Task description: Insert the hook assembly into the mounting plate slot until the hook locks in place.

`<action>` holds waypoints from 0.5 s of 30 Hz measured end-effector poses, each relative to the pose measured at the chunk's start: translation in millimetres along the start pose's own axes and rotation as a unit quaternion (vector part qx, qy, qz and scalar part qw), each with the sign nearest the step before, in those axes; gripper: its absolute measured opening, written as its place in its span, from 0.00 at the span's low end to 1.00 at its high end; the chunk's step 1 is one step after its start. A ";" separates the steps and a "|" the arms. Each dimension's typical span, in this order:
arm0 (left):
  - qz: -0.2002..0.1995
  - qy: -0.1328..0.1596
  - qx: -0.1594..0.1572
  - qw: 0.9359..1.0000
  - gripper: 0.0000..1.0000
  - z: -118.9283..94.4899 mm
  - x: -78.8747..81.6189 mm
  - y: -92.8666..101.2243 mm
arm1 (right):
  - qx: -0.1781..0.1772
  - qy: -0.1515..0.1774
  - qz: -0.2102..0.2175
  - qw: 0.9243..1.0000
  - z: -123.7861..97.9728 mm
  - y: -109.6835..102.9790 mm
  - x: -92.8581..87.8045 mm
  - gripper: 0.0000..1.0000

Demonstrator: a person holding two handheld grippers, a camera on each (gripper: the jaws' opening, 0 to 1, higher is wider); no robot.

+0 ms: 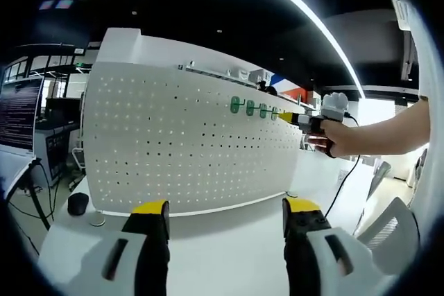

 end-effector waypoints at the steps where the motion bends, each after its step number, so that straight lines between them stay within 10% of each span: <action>1: 0.000 -0.001 0.000 1.000 0.68 -0.1 -0.1 0.0 | 0.000 -0.001 -0.001 1.000 -0.7 -0.2 -0.1 0.25; 15: -0.005 0.003 -0.003 1.000 0.68 -0.3 0.3 0.6 | 0.045 -0.002 -0.004 0.999 -26.4 -18.0 -4.1 0.29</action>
Point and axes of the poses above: the point that each gripper's makers call its tool centre point, and the gripper's own axes: z roughly forward along the fingers, y roughly to its right, x roughly out of its top, the point moved 5 cm from there along -z, roughly backward along the fingers, and after that the axes turned 1 degree about y, right-handed, at the moved point
